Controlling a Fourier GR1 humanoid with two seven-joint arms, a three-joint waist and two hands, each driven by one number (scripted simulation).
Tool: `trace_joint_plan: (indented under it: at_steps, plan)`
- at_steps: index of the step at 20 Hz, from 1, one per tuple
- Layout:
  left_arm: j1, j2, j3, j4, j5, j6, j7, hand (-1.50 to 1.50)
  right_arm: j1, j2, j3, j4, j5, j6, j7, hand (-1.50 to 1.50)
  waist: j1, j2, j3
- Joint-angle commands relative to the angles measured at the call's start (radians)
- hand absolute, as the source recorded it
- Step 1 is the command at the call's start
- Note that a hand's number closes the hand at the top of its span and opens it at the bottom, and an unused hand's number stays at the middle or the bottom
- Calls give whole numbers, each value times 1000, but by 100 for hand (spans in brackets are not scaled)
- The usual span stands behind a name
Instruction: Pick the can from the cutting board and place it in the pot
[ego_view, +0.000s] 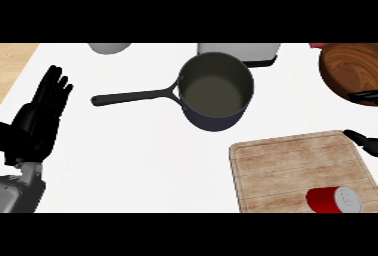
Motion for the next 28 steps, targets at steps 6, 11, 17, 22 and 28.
trace_joint_plan:
  at_steps: [6, 11, 17, 22, 28]
  plan:
    - [11, -46, 57, 67, -8, -17, -36, 0, -27, -126, -68, 204, 48, 278, -348, -150, -17, -8, -1]
    - [11, -57, 40, 43, -15, 0, -9, 0, -30, -306, -13, 54, 63, 391, -177, -150, -18, -12, -3]
    - [-18, -32, 58, 25, -17, -2, 37, 0, -6, -392, 136, -175, 198, 405, -39, -150, -18, -14, -3]
    - [7, -43, 68, 30, -35, 3, 10, 0, 35, -422, 203, -394, 240, 423, 143, -150, -27, -16, -3]
    - [-7, -103, 61, 71, -64, -17, -3, 0, 121, -319, 192, -524, 267, 438, 306, -150, -28, -12, -2]
